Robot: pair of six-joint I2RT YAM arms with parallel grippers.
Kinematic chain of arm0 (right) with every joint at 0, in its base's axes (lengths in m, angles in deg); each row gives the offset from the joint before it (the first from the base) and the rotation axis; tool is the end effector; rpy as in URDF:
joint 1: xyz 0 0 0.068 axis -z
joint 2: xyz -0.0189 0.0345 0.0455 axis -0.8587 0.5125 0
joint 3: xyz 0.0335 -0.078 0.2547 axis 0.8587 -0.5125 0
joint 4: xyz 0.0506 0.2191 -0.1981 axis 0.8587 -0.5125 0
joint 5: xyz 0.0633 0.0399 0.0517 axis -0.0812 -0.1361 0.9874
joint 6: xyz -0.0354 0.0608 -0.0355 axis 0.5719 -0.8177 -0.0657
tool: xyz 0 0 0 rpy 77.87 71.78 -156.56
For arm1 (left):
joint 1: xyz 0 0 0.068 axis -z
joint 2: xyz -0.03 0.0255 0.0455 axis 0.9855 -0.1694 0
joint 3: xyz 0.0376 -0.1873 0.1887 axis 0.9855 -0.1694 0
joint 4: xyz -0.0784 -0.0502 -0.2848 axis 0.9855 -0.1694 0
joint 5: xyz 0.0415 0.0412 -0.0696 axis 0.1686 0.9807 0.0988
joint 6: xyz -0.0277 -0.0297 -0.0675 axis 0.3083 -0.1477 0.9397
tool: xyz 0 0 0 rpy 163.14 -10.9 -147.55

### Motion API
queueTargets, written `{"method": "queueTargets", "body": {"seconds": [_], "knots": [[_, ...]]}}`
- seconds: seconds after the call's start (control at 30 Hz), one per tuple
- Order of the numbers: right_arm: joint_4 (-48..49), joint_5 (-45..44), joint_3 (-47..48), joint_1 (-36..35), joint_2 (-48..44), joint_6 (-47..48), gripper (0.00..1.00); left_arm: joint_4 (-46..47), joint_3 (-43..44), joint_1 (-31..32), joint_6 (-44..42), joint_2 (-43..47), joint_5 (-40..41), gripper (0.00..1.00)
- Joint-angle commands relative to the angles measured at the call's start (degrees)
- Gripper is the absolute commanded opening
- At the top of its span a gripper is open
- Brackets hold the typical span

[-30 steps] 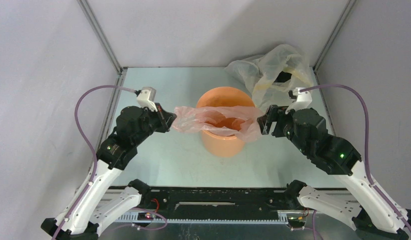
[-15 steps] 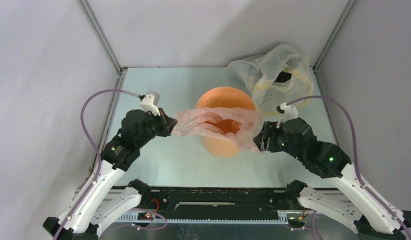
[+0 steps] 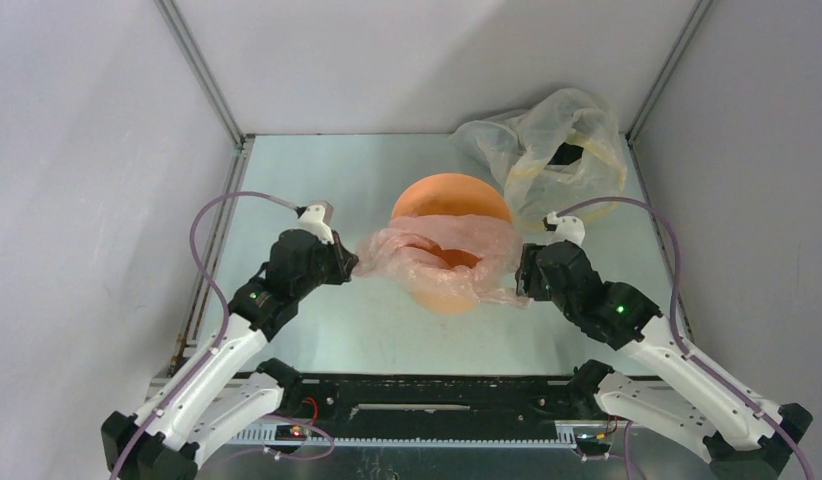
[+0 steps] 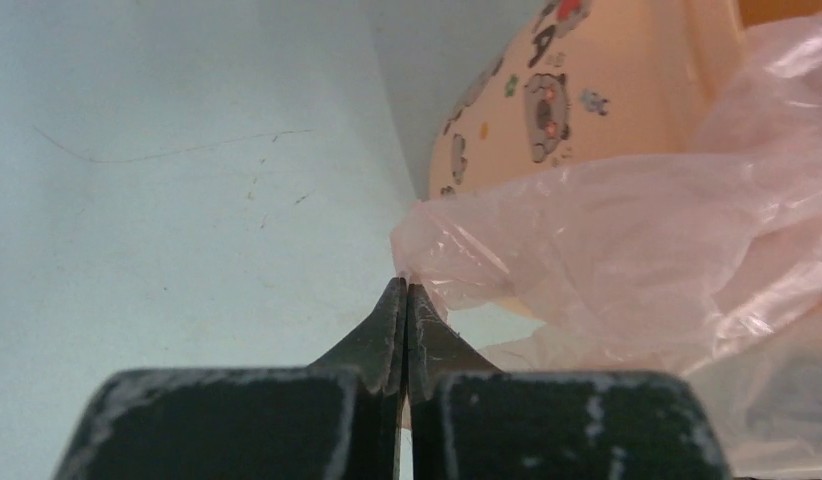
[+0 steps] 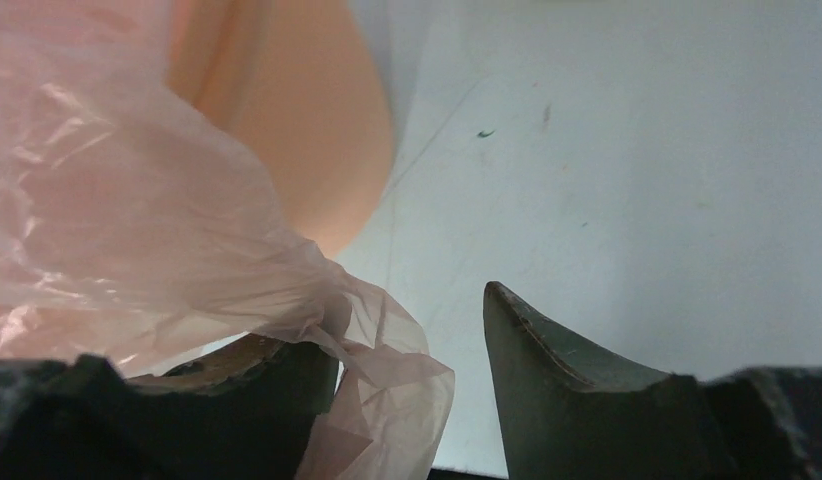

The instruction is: Put the trash bags into the trash bin

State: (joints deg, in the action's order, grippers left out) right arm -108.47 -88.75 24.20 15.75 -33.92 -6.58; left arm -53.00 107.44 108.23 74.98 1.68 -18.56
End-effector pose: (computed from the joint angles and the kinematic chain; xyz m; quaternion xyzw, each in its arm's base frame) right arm 0.1782 0.1321 0.2845 -0.0004 0.8960 0.1052 0.4314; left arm 0.2218 -0.1170 0.2640 0.0225 0.8578 -0.2232 0.4625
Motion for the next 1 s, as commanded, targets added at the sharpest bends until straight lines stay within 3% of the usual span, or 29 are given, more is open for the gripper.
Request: {"method": "queueTargets", "body": {"seconds": [0.0,0.13,0.4,0.63,0.73,0.97], "knots": [[9.45,-9.82,-3.91,1.30,-1.48,1.92,0.56,8.26,-2.04,0.14,1.44,-1.05,4.87,0.00],[16.33,-8.21,-8.06,3.76,-3.18,4.43,0.56,13.90,-4.81,0.14,2.15,-1.81,6.14,0.00],[20.34,8.06,-8.20,15.17,-0.35,8.01,0.59,25.25,-7.12,0.14,0.84,-8.07,6.63,0.00],[19.43,20.34,-7.29,20.01,-6.72,11.49,0.70,24.22,-1.94,0.14,-2.36,-10.11,5.85,0.01],[17.73,25.25,-5.34,20.27,-8.37,13.07,0.78,22.57,0.06,0.14,-3.57,-9.96,6.10,0.07],[14.46,31.38,-1.02,20.30,-10.94,14.13,0.85,17.38,3.91,0.14,-3.65,-11.96,6.89,0.20]]}}
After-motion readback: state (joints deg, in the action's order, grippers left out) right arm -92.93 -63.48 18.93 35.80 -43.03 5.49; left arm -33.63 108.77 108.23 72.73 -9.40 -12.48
